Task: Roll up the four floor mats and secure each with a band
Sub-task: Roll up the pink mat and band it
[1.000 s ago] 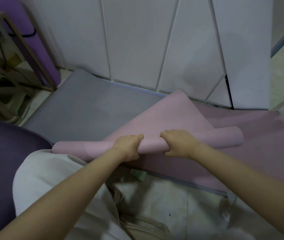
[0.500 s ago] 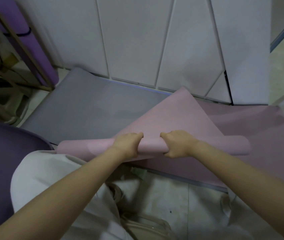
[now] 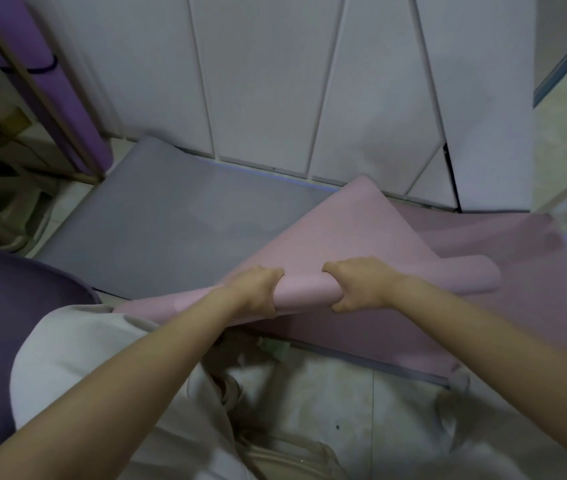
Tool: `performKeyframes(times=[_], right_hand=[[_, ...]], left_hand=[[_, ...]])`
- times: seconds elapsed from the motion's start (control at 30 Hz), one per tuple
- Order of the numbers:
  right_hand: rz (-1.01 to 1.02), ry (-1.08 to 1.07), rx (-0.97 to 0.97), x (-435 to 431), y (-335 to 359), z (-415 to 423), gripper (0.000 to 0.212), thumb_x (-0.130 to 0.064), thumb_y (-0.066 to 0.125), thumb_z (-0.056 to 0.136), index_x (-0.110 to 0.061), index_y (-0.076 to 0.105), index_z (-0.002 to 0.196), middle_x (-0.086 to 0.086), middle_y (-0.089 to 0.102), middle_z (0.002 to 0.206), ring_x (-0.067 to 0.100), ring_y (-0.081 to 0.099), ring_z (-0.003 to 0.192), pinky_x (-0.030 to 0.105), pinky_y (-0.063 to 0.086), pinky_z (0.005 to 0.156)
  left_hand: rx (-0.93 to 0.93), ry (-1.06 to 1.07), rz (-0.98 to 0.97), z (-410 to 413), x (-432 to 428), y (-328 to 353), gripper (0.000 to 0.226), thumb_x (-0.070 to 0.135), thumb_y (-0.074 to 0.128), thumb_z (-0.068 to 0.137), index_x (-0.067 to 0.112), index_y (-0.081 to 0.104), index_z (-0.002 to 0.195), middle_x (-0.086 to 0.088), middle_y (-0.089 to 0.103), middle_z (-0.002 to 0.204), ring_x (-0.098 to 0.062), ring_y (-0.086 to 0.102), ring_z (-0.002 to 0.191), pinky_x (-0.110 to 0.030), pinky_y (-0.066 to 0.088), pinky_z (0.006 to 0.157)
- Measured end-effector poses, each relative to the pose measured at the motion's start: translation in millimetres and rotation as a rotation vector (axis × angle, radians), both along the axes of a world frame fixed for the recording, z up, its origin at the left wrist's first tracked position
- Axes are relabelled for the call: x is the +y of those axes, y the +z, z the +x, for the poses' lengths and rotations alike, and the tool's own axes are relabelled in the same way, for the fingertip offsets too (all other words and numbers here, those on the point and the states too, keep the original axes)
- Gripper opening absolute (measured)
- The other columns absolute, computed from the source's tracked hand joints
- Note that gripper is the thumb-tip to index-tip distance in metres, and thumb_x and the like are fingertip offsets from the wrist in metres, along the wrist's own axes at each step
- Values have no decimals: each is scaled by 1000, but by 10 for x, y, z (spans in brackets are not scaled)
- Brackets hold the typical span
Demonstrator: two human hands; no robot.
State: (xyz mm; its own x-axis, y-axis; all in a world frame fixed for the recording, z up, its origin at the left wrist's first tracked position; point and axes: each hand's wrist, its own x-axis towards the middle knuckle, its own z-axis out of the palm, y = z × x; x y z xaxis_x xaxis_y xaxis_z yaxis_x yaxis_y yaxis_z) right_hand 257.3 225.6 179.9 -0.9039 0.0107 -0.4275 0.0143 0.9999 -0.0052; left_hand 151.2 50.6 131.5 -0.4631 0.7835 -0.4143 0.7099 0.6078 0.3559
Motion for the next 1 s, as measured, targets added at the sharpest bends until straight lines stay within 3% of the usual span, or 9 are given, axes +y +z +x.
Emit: performKeyframes(times=[0.17,0.23,0.33,0.47,0.57,0.67,0.83,1.0], right_hand=[[131,68,193,-47,-40,126,59,-49,65,78,-16,45,123,4,56,121,26,53,110,35,38,82],[129,63,210,-66,-70,136,57,-49,64,79,-15,45,121,5,57,119,27,55,108,35,39,80],[106,54,158,-48,-93,115,56,-49,64,79,-12,45,117,8,61,114,30,58,103,35,38,71],[37,53,26,-15,-57,-6,59,-46,69,75,-11,49,117,12,63,112,32,59,102,34,41,76],[-29,36,-58,22,0,-96,56,-45,73,72,-13,54,114,11,65,111,30,59,101,31,43,78],[-86,4,-135,44,38,-151,54,-44,75,71,-14,58,112,7,66,110,26,60,100,28,44,78],[-112,-48,-210,56,-2,-132,56,-47,76,70,-17,57,114,5,63,116,25,59,104,27,43,79],[69,24,1,-7,-59,40,65,-46,73,72,-16,46,123,5,57,122,26,55,110,33,41,81]], left_hand=[[-353,-29,-205,-202,64,100,64,14,76,60,14,56,121,-7,60,114,-27,59,105,-34,52,87],[-392,-30,-218,-206,57,126,72,19,74,51,15,57,120,-6,60,113,-27,59,105,-34,51,87],[-233,-57,-172,-128,58,100,60,18,79,66,16,55,121,-6,58,120,-25,55,110,-29,45,88],[52,-3,-4,52,-65,37,47,30,71,75,18,51,116,-6,59,119,-28,54,109,-31,40,79],[290,24,82,216,-127,-33,48,38,64,79,19,46,119,-4,54,123,-27,51,113,-32,37,85],[377,30,169,319,-125,-116,53,44,63,80,19,43,123,-2,51,124,-25,49,115,-33,33,87],[214,37,131,234,-59,-110,47,43,66,77,17,47,113,-5,59,117,-30,54,107,-34,41,79],[-86,-29,28,40,46,-6,50,30,77,68,20,54,111,-4,61,113,-25,57,102,-28,45,80]])
